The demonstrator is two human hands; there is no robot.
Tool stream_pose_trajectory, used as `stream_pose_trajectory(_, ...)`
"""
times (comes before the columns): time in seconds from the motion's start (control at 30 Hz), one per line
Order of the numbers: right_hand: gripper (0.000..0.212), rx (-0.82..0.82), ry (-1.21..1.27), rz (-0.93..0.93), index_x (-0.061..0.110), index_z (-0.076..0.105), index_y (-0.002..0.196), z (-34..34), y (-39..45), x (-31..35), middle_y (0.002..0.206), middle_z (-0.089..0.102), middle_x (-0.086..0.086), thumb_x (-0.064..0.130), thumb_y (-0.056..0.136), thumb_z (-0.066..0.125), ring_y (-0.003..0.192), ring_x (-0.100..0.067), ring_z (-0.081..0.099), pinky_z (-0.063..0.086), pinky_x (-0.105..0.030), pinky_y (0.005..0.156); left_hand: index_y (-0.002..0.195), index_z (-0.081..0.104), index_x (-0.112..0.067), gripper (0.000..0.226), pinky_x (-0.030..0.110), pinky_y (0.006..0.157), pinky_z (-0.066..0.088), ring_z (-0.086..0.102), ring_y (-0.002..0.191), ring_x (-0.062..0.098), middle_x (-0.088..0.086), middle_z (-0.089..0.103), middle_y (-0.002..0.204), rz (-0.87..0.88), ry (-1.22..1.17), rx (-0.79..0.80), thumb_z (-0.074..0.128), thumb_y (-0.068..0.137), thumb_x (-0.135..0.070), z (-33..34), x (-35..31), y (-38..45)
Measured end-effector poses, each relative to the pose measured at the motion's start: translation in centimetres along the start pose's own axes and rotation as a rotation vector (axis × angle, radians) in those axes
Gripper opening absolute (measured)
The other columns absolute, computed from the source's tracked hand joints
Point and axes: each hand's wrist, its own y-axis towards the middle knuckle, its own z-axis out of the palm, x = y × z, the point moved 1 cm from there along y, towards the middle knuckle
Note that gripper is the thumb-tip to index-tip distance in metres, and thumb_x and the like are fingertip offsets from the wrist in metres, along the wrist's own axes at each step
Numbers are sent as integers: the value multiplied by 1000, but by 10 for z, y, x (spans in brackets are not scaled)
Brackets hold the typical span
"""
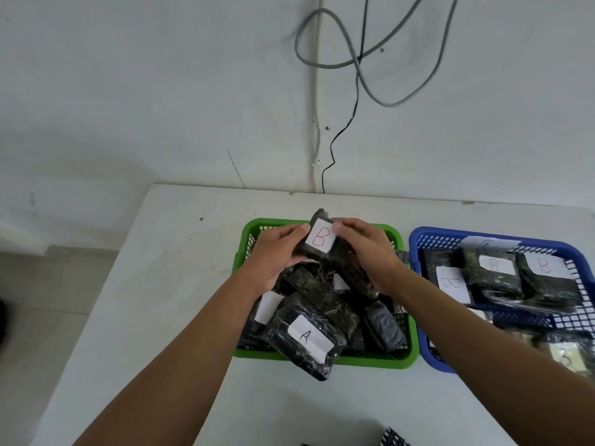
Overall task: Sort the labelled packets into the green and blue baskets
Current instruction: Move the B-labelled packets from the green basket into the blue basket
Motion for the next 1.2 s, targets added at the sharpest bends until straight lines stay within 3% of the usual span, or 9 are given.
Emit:
stream_pose_trajectory(0.27, 19, -87, -126, -91, 20, 73, 115, -89, -42, 9, 99, 77, 0, 19, 99, 61, 96, -15, 73, 58, -24, 72, 111, 71, -20, 18, 27, 79, 60, 72, 100, 13, 4, 77, 107, -66, 162, 232, 69, 93, -18, 89, 4, -4)
stream_pose_trajectory(0.4, 31, -290, -621, -244, 21, 65, 127, -156, -64, 13, 106, 72, 7, 35, 102, 53, 94, 2, 66, 49, -10, 69, 114, 68, -18, 19, 26, 75, 60, 71, 99, 12, 5, 75, 108, -79, 167, 220, 67, 95, -19, 149, 18, -1)
stream_pose_trajectory(0.53, 40, -406, -996, -277, 17, 59, 136, -228, -74, 10, 130, 65, -5, 38, 102, 50, 117, -22, 60, 51, -40, 96, 105, 68, -21, 12, 25, 71, 61, 71, 88, 9, 5, 74, 106, -39, 249, 112, 69, 93, -20, 201, 36, 6)
stream_pose_trajectory(0.63, 43, -387, -1157, -245, 16, 54, 140, -269, -67, 10, 140, 58, -7, 38, 103, 47, 127, -24, 53, 45, -42, 102, 108, 67, -24, 15, 36, 83, 61, 69, 96, 17, 4, 71, 109, 42, 443, -10, 68, 94, -25, 230, 51, 11)
stream_pose_trajectory(0.77, 50, -279, -1247, -181, 19, 42, 149, -302, -39, 13, 153, 45, -8, 39, 104, 44, 141, -26, 41, 38, -45, 111, 120, 65, -18, 25, 22, 66, 52, 61, 83, 8, -1, 66, 105, 114, 569, -135, 61, 97, -24, 257, 65, 16)
stream_pose_trajectory(0.97, 56, -70, -1360, -172, 18, 30, 155, -314, 19, 12, 161, 34, -8, 43, 106, 33, 151, -25, 23, 18, -48, 123, 122, 62, -13, 25, 24, 69, 42, 54, 88, 15, 5, 65, 116, 139, 741, -321, 53, 100, -18, 281, 75, 25)
stream_pose_trajectory(1.1, 54, 21, -1403, -98, 22, 36, 153, -317, 40, 2, 155, 44, -5, 46, 106, 26, 146, -24, 34, 15, -50, 122, 128, 58, -14, 29, 27, 74, 43, 54, 89, 15, 5, 65, 117, 170, 810, -331, 54, 99, -17, 289, 82, 23)
stream_pose_trajectory(1.2, 50, 4, -1481, -151, 26, 50, 141, -318, 43, -4, 138, 61, -2, 48, 105, 23, 124, -24, 55, 33, -47, 110, 139, 52, -17, 42, 31, 78, 47, 57, 96, 18, 4, 63, 122, 167, 890, -251, 58, 98, -21, 287, 81, 25)
